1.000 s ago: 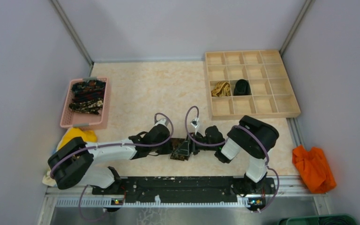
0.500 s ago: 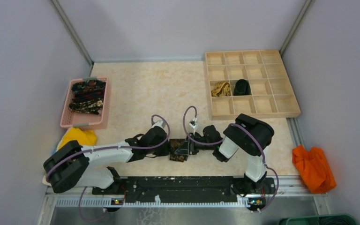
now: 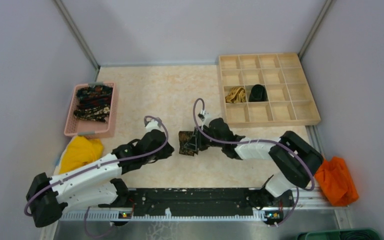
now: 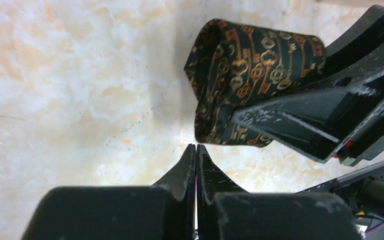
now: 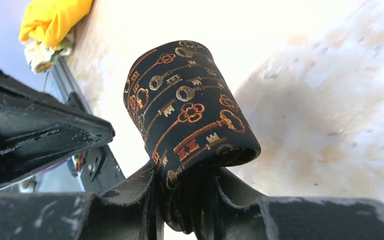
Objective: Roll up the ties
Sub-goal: Pick up the tie at the center of the board, then place the tie in the storage box.
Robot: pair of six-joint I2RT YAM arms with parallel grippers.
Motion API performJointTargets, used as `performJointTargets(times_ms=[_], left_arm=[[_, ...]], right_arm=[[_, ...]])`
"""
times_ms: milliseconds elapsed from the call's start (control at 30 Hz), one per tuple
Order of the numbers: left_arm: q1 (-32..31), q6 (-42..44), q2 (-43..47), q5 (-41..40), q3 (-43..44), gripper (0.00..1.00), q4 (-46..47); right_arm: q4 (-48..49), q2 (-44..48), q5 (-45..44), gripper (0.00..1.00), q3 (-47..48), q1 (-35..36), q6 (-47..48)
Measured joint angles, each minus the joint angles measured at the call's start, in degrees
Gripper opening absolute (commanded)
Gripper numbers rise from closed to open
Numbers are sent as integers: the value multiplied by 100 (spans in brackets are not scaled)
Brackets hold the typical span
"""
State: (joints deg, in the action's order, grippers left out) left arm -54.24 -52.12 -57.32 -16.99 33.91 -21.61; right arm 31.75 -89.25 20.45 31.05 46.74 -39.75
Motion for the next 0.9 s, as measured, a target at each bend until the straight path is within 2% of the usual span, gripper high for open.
performJointTargets(times_ms=[200, 400, 667, 900], left_arm=[[0, 192, 341, -461, 26, 0, -111], [0, 601, -181, -544, 186, 0, 267], [140, 1202, -1510, -127, 1287, 0, 1204], [387, 1488, -2326, 391, 1718, 0, 1832]], right_arm=[[-2103, 737, -1099, 0, 903, 2, 758], [-4072, 1252, -2356, 0, 1950, -264, 1316], [-5329, 1207, -2999, 0, 2979, -2308, 1762], [-5737, 350, -3224, 0, 3877, -3630, 1980]])
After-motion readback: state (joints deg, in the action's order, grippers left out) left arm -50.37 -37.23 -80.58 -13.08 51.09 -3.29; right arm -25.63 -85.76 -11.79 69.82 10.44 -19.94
